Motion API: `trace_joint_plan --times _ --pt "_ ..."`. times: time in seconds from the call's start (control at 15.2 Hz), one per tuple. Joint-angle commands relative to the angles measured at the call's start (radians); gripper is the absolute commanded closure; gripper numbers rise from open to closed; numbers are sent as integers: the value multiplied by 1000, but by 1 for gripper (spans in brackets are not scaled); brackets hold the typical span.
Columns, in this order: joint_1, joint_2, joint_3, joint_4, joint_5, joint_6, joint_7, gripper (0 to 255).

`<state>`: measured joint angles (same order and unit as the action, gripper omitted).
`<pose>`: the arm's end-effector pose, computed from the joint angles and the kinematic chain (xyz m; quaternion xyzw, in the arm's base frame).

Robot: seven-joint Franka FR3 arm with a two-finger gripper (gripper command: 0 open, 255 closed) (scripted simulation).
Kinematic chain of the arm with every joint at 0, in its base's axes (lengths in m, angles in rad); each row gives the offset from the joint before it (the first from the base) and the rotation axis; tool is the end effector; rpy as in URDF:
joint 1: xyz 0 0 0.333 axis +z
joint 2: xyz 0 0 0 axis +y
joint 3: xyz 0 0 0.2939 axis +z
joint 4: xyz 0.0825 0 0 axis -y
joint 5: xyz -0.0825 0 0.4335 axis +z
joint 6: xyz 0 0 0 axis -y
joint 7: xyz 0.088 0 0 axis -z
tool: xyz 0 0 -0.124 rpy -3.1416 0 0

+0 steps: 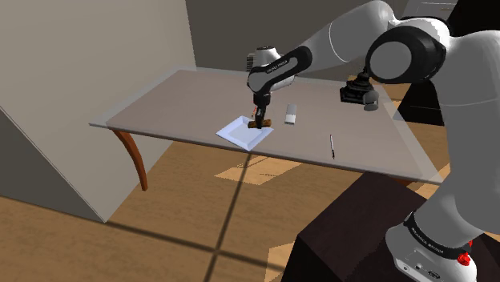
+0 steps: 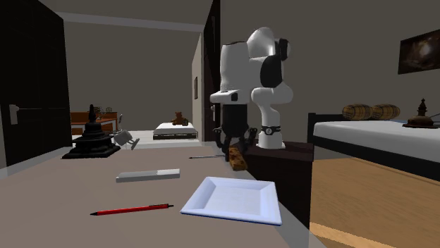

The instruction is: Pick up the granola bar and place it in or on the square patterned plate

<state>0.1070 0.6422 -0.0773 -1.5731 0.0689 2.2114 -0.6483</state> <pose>0.7254 0.0298 0.2012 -0.9473 -0.3203 -0.0006 0.0045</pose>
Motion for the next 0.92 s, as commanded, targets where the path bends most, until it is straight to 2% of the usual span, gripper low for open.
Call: trace_joint_plan --times 0.0,0.2,0.26,0.86 --pt "6 86 4 143 0 -58 17 255" --pt "9 235 9 406 0 -171 38 255" --pt "8 321 12 560 -1 -238 48 255" --pt "7 384 14 550 2 -165 46 255"
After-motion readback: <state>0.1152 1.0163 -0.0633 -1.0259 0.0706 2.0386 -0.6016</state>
